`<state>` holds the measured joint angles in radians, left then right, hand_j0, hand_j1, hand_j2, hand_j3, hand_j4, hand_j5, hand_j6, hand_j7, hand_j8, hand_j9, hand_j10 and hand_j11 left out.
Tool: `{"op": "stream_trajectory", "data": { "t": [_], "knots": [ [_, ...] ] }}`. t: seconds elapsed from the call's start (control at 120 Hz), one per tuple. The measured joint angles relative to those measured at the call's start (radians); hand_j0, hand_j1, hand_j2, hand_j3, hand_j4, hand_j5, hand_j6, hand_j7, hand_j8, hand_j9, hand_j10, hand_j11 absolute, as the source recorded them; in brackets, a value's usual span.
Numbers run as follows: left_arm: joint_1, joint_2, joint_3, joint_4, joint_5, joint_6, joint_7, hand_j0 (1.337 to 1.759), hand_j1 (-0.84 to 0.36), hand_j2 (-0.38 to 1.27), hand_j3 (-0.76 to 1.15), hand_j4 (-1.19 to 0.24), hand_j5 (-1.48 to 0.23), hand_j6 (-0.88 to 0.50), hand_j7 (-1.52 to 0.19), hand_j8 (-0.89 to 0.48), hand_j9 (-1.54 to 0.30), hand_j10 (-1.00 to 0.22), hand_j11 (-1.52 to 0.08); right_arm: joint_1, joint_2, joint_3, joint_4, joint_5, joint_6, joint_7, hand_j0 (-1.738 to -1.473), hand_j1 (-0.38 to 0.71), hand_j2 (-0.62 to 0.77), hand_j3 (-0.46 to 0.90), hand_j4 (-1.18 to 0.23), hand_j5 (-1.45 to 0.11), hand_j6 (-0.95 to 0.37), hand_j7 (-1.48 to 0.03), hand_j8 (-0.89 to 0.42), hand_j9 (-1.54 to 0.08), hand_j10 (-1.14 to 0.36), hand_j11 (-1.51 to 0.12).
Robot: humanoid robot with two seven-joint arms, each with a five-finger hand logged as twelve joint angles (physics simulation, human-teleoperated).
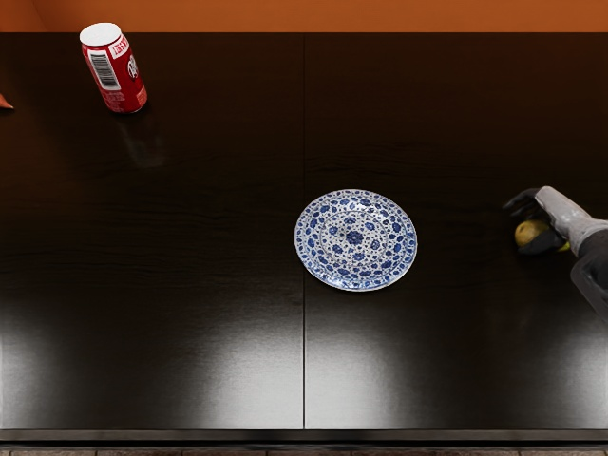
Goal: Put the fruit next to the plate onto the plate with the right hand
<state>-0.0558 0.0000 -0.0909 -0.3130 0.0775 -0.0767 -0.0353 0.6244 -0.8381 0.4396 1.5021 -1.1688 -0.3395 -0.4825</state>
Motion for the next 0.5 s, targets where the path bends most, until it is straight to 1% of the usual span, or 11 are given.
{"op": "stream_trajectory", "data": {
  "t": [0.092,0.283,0.392,0.5],
  "knots": [
    [0.000,0.000,0.000,0.000,0.000,0.000,0.000,1.658,0.34,0.00,0.00,0.00,-0.01,0.00,-0.01,0.00,-0.01,0.00,-0.01,0.000,0.000,0.000,-0.001,-0.001,0.001,-0.001,-1.656,0.21,-0.04,0.00,-0.50,-0.62,-0.50,-0.63,-0.46,-0.62,-0.42,-0.64],
    [0.000,0.000,0.000,0.000,0.000,0.000,0.000,1.658,0.34,0.00,0.00,0.00,-0.01,0.00,-0.01,0.00,-0.01,0.00,-0.01,0.000,0.001,0.000,-0.013,0.000,0.002,0.000,-1.654,0.22,-0.07,0.00,-0.51,-0.64,-0.51,-0.65,-0.42,-0.65,-0.39,-0.67],
    [0.000,0.000,0.000,0.000,0.000,0.000,0.000,1.658,0.34,0.00,0.00,0.00,-0.01,0.00,-0.01,0.00,-0.01,0.00,-0.01,-0.001,0.001,0.001,-0.018,0.001,0.001,0.000,-1.655,0.23,-0.06,0.00,-0.52,-0.65,-0.51,-0.66,-0.42,-0.66,-0.38,-0.68],
    [0.000,0.000,0.000,0.000,0.000,0.000,0.000,1.658,0.34,0.00,0.00,0.00,-0.01,0.00,-0.01,0.00,-0.01,0.00,-0.01,0.000,0.001,0.001,-0.020,0.004,0.003,-0.002,-1.654,0.27,-0.01,0.00,-0.53,-0.68,-0.54,-0.69,-0.39,-0.70,-0.35,-0.72]
  ]
}}
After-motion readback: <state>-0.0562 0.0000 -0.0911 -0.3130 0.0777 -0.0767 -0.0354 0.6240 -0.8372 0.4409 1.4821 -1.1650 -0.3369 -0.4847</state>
